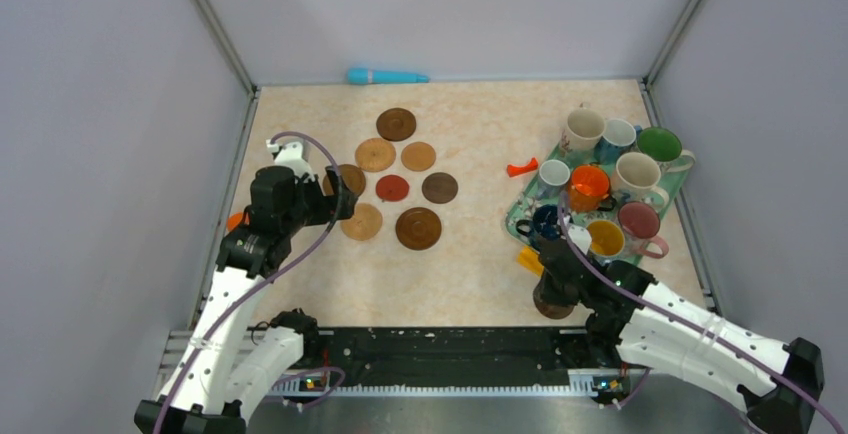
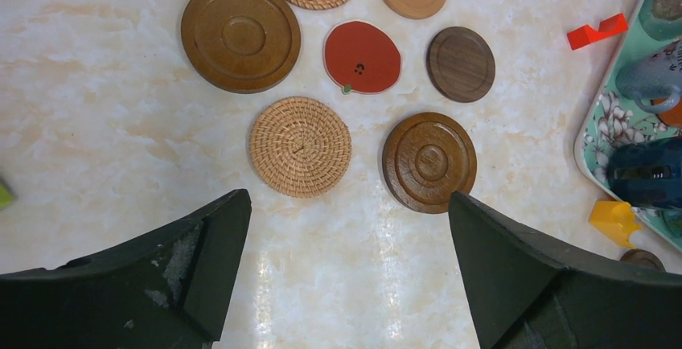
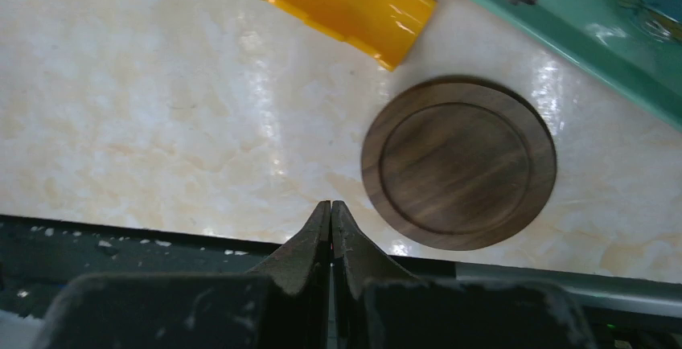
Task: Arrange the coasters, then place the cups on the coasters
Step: Move the coaster to the center of the board.
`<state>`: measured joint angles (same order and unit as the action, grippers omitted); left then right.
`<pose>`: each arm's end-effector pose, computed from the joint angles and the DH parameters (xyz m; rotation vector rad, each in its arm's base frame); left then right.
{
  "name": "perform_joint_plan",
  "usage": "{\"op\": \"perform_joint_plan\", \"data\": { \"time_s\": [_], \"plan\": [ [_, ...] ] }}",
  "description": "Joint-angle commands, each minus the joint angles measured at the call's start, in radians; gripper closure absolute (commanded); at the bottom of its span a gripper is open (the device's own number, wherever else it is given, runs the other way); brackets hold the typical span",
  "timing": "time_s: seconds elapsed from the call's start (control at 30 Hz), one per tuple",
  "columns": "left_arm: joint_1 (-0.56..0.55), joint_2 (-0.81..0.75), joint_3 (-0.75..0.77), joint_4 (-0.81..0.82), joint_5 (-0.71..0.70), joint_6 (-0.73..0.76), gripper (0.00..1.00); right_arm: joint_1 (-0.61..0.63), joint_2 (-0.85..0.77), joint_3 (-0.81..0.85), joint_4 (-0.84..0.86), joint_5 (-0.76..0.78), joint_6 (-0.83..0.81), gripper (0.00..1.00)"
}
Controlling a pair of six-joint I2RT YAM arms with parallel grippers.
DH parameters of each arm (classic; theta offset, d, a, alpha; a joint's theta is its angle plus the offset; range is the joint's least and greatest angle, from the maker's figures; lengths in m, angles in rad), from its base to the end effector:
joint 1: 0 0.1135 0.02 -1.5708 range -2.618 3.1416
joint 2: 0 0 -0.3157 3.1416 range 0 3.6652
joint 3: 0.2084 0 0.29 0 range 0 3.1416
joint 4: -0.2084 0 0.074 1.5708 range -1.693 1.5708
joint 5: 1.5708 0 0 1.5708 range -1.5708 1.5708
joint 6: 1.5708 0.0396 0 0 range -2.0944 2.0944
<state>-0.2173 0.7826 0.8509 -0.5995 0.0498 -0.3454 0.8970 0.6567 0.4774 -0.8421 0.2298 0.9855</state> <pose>0.1685 -0.0392 0.3578 -0.1058 2.1228 -0.3885 0.0811 0.0871 0.2187 0.2000 2.5999 0.4166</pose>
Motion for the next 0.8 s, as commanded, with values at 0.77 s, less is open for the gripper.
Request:
{"op": "perform_joint_plan", "data": {
  "time_s": [0.77],
  "plan": [
    [-0.004,-0.019,0.001,0.014,-0.087,0.005,0.01,0.014,0.042,-0.13,0.068,0.083,0.133,1.0]
  ]
}}
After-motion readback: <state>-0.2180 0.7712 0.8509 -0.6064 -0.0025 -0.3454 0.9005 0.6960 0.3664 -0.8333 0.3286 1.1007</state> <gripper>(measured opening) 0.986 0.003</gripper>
